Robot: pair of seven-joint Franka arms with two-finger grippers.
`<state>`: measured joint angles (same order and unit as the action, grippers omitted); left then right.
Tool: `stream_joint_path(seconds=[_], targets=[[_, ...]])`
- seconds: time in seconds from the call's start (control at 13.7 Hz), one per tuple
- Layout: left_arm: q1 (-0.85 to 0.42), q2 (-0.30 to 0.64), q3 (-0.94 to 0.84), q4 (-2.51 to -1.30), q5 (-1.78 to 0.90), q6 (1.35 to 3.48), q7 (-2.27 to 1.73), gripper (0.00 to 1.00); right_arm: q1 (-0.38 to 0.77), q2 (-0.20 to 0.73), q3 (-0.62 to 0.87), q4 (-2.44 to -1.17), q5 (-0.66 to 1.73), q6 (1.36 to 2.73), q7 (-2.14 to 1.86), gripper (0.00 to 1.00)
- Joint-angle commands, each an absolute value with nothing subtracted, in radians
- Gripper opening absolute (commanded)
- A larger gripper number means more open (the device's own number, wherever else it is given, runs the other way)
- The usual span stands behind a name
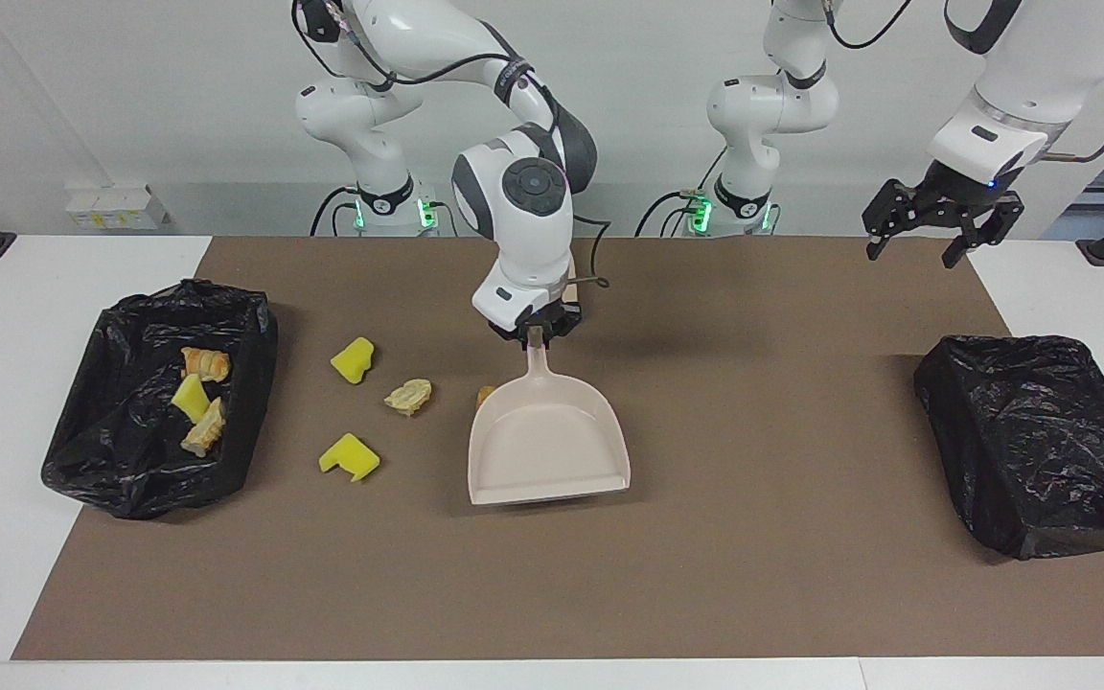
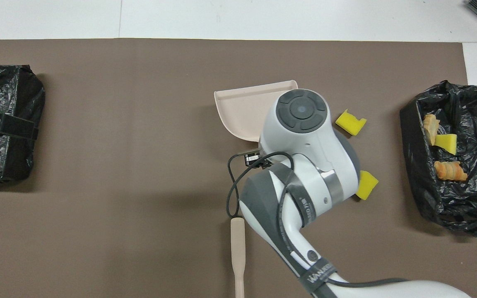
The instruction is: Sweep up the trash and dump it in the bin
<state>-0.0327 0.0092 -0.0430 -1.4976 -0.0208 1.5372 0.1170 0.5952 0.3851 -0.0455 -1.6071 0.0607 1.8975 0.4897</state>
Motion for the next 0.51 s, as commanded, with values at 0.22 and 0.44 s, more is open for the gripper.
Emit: stream_joint_path(seconds=[0.22,0.44], targets=[[-0.018,-0.002,-0.052,-1.496,-0.026,1.531,0.124,1.0,0.627,0.534,-0.049,-1.489,0.087,1.971,0.566,0.0],[-0.017,-0.002,-0.051,-1.494,-0.026,1.522,0.133,1.0,0.644,0.554,-0.049,-1.493,0.104,2.0,0.609,0.0]])
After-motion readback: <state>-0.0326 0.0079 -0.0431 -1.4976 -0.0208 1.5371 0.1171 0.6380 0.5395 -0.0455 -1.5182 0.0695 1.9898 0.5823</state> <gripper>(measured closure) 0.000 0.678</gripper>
